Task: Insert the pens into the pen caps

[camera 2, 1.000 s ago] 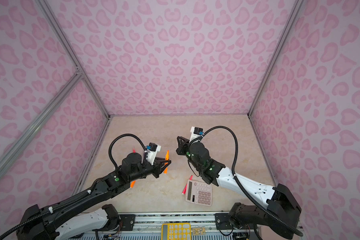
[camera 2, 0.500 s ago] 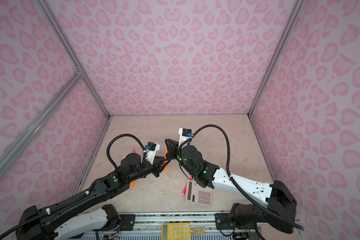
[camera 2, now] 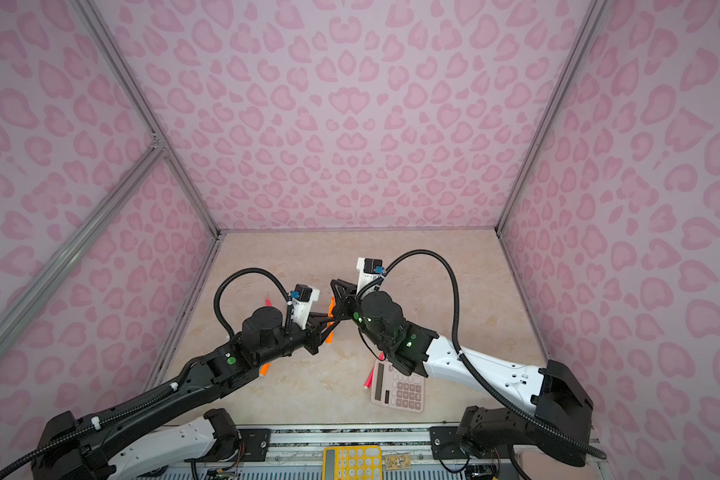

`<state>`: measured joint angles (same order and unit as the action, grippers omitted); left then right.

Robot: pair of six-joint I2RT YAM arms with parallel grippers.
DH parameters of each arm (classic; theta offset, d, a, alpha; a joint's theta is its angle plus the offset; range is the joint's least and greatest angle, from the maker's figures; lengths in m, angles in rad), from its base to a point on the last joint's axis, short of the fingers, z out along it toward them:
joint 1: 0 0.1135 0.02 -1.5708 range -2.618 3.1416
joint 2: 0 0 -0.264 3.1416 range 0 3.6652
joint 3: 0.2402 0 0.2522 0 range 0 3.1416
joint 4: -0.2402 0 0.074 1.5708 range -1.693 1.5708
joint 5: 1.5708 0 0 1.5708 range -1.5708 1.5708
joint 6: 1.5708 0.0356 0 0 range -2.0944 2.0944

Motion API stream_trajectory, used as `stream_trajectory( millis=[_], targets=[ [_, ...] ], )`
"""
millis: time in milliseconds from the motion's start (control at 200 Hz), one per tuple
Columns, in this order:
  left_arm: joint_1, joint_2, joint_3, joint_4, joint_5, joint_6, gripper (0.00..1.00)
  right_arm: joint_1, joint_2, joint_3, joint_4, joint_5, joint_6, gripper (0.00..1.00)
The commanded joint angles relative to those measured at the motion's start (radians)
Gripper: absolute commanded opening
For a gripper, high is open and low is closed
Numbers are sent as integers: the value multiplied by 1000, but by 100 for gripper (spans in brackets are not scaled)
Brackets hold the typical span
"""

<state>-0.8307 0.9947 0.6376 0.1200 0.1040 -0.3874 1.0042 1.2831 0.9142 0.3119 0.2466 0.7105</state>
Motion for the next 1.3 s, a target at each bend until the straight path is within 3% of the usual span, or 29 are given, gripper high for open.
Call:
stream_trajectory(
  millis=[0, 1300],
  targets=[
    [1, 8, 14, 10, -8, 12, 3, 2, 6, 7, 12, 7, -13, 0],
    [1, -26, 11, -17, -72, 12, 3, 65, 37, -56, 55, -27, 3, 0]
  ],
)
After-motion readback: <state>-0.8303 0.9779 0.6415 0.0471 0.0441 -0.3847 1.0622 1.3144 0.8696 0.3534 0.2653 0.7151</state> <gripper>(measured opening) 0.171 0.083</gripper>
